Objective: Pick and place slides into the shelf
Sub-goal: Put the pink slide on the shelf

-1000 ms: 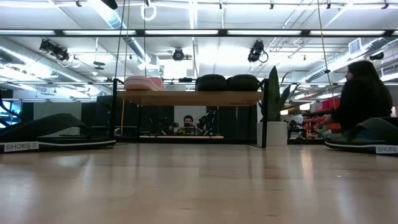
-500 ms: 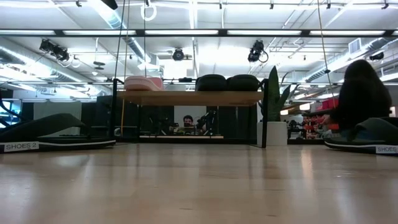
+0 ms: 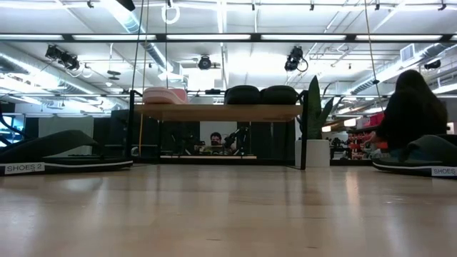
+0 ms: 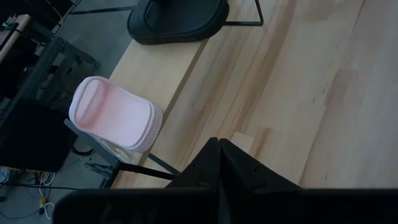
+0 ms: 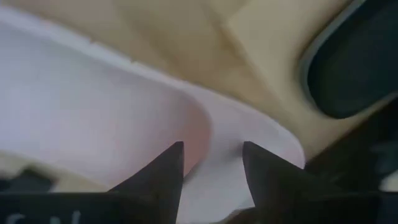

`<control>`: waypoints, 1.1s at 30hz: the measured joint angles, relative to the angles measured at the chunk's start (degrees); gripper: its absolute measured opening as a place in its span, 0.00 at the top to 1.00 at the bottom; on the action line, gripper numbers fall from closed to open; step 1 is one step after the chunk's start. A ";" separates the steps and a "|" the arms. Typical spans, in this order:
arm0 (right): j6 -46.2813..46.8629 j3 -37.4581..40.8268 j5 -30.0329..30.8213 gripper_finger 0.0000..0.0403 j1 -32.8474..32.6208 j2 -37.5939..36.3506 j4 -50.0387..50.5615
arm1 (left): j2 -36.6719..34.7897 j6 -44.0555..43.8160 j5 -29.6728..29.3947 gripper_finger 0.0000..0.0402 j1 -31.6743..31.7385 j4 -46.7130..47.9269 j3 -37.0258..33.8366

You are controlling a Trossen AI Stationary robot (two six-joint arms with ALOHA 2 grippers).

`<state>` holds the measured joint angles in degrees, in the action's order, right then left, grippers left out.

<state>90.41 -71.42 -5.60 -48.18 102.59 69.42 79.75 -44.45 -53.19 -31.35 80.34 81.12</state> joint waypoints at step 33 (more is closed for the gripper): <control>16.09 0.01 0.94 0.77 -10.52 0.04 8.82 | 0.00 0.00 0.00 0.97 0.00 -1.27 0.00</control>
<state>106.50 -71.42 -4.66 -58.70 102.63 78.24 79.75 -44.45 -53.19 -31.35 79.06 81.12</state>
